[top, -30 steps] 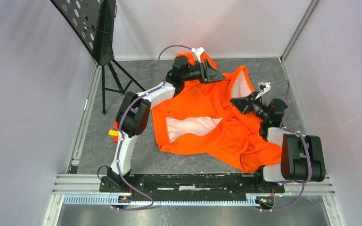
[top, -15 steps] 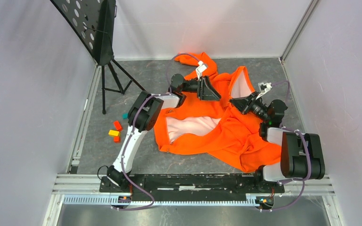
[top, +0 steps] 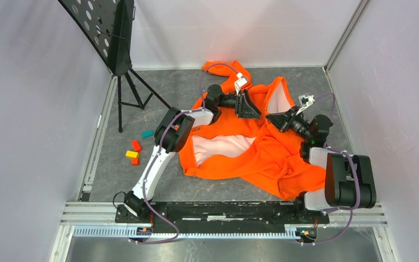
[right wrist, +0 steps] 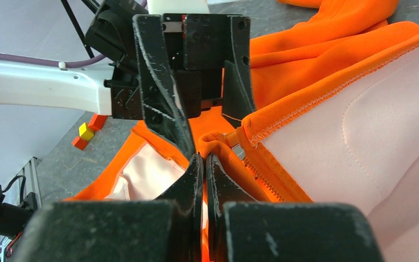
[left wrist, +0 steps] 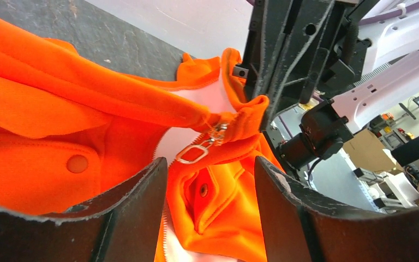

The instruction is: Zip up the jacket

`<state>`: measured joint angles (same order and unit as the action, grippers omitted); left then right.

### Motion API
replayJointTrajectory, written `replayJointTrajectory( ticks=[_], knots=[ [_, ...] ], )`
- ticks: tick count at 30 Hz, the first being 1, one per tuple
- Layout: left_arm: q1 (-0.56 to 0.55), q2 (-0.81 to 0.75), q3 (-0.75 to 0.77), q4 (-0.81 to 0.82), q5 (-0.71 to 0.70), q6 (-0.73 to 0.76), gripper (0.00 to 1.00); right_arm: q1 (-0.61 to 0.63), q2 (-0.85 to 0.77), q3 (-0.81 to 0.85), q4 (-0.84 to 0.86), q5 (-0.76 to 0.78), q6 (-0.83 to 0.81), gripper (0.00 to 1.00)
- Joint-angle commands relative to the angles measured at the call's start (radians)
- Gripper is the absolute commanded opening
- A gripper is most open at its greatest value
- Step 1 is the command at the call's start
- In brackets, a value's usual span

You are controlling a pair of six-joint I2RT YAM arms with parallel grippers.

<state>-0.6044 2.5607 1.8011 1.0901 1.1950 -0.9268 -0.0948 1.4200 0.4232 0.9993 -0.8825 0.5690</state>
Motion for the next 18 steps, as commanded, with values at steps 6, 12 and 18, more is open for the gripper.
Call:
replayJointTrajectory(
  ticks=[6,12,18],
  knots=[
    [-0.017,0.092,0.145,0.073,0.006,-0.025,0.66,-0.002,-0.03,0.046,0.018,-0.025,-0.021,0.0],
    [-0.035,0.122,0.207,0.07,0.02,-0.049,0.66,-0.002,-0.036,0.056,-0.001,-0.023,-0.028,0.0],
    [-0.043,0.135,0.226,0.09,0.03,-0.078,0.64,-0.002,-0.04,0.06,-0.011,-0.023,-0.035,0.0]
  ],
)
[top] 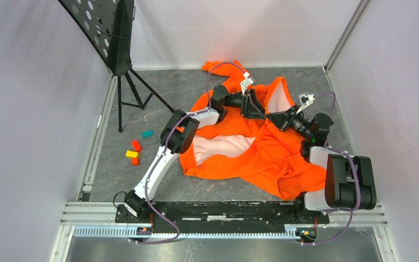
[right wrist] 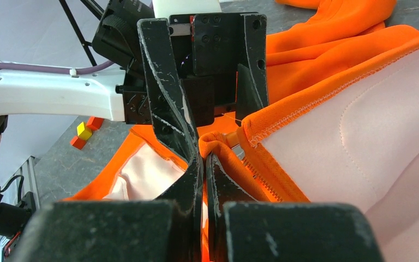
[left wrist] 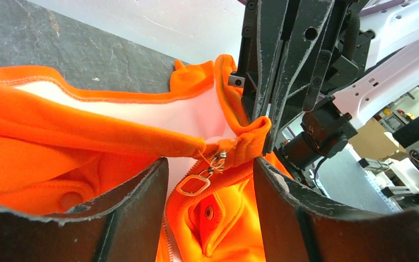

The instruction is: Zip up the jacket

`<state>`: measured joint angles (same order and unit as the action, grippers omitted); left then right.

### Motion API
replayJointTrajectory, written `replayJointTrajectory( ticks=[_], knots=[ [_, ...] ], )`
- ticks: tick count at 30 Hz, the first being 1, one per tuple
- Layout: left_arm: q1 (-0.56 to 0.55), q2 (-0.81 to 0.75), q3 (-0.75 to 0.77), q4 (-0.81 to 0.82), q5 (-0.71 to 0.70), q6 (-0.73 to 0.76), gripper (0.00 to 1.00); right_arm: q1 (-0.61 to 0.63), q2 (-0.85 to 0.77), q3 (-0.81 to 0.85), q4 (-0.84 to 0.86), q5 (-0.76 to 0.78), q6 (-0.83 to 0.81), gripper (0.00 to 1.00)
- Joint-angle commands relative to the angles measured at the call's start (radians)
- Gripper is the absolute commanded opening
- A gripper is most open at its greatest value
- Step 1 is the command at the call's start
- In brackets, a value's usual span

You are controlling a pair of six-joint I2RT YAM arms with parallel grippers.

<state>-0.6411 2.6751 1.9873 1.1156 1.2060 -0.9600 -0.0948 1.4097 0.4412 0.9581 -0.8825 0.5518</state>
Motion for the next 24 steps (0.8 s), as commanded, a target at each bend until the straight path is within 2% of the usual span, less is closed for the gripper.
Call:
replayJointTrajectory(
  ticks=[1,15,21,24],
  knots=[
    [-0.007,0.021,0.042,0.066,0.023,-0.048,0.64,-0.002,-0.03,0.042,0.03,-0.023,-0.017,0.0],
    [-0.006,0.026,0.04,0.083,0.047,-0.093,0.52,-0.002,-0.03,0.039,0.034,-0.023,-0.017,0.0],
    [-0.006,0.009,0.019,-0.007,0.033,-0.035,0.5,-0.002,-0.032,0.044,0.033,-0.024,-0.014,0.0],
    [-0.006,-0.001,0.015,-0.073,0.022,0.012,0.46,-0.002,-0.032,0.045,0.032,-0.024,-0.014,0.0]
  ],
)
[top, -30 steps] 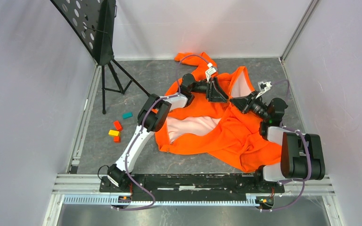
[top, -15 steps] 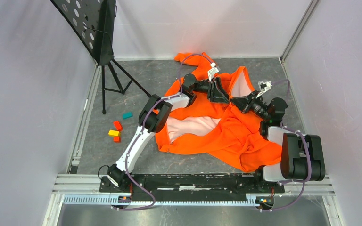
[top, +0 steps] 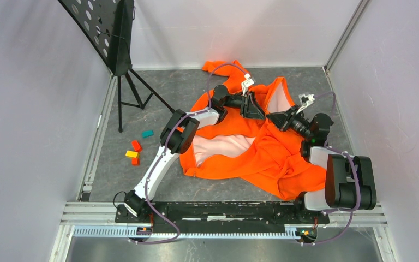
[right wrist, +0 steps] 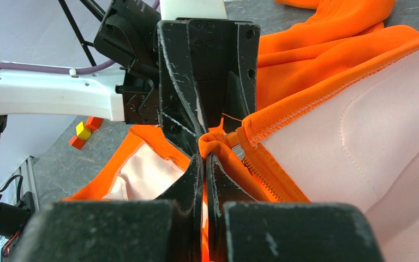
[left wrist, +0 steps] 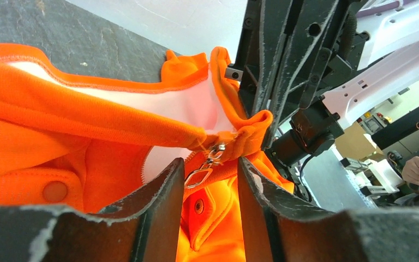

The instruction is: Zip up the jacket

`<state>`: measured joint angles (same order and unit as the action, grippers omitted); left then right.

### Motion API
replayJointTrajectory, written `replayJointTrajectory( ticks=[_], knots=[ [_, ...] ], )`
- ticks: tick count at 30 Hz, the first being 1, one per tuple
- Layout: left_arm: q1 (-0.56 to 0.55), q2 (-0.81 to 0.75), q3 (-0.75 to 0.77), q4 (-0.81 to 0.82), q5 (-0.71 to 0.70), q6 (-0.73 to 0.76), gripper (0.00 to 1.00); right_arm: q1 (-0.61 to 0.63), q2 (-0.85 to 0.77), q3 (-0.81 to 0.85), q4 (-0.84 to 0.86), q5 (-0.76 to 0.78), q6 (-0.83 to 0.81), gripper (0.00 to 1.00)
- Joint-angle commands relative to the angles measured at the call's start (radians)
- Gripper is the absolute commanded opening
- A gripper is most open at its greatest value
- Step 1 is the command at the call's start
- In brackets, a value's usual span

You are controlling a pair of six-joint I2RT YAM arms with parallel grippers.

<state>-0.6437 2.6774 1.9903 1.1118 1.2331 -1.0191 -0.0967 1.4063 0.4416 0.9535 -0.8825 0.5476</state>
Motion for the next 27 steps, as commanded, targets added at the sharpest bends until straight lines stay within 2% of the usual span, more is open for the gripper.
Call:
replayJointTrajectory(
  ticks=[1,8,17,27],
  knots=[
    [-0.005,-0.004,0.01,-0.076,-0.007,0.075,0.48,-0.001,-0.03,0.045,0.036,-0.025,-0.011,0.0],
    [-0.007,-0.003,0.01,-0.067,-0.012,0.063,0.37,0.001,-0.031,0.049,0.033,-0.024,-0.01,0.0],
    [-0.011,0.035,0.038,0.144,0.019,-0.11,0.33,0.002,-0.03,0.049,0.033,-0.022,-0.008,0.0],
    [-0.017,0.039,0.044,0.14,0.022,-0.114,0.3,0.002,-0.029,0.046,0.036,-0.021,-0.009,0.0]
  ],
)
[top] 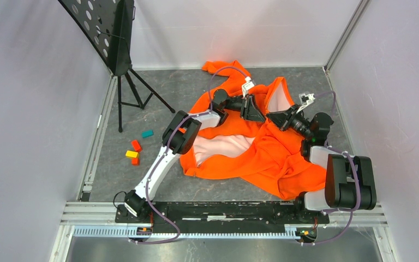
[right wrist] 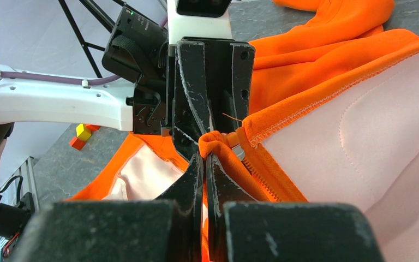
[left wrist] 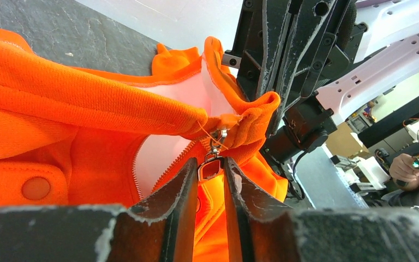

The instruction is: Zip up the jacket

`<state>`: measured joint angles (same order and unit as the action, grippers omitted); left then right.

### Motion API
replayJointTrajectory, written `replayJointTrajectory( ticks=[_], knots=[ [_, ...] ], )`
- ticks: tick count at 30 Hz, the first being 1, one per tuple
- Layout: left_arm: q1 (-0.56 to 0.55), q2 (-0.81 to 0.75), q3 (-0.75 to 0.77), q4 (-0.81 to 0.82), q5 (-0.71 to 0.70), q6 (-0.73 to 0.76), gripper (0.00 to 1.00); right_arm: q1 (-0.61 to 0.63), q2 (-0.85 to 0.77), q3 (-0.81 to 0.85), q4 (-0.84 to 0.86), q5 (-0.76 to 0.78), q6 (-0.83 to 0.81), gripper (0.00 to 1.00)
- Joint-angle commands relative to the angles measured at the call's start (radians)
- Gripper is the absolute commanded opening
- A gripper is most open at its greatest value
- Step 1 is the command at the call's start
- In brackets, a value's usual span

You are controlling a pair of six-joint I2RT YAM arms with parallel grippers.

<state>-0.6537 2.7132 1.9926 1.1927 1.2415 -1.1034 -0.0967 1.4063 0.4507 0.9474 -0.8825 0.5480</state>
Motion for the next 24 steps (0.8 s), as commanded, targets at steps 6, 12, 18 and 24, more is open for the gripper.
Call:
replayJointTrajectory(
  ticks=[6,12,18,24],
  knots=[
    [-0.007,-0.002,0.057,0.05,0.003,-0.029,0.27,0.003,-0.03,0.036,0.044,-0.021,-0.008,0.0],
    [-0.009,-0.013,0.045,0.045,0.0,-0.026,0.19,0.006,-0.033,0.036,0.044,-0.015,-0.007,0.0],
    [-0.008,-0.053,-0.012,-0.044,-0.005,0.034,0.02,0.007,-0.047,0.036,0.064,0.0,0.008,0.0],
    [-0.011,-0.131,-0.068,-0.426,-0.06,0.256,0.02,0.006,-0.059,0.018,0.141,0.047,0.04,0.0]
  ],
)
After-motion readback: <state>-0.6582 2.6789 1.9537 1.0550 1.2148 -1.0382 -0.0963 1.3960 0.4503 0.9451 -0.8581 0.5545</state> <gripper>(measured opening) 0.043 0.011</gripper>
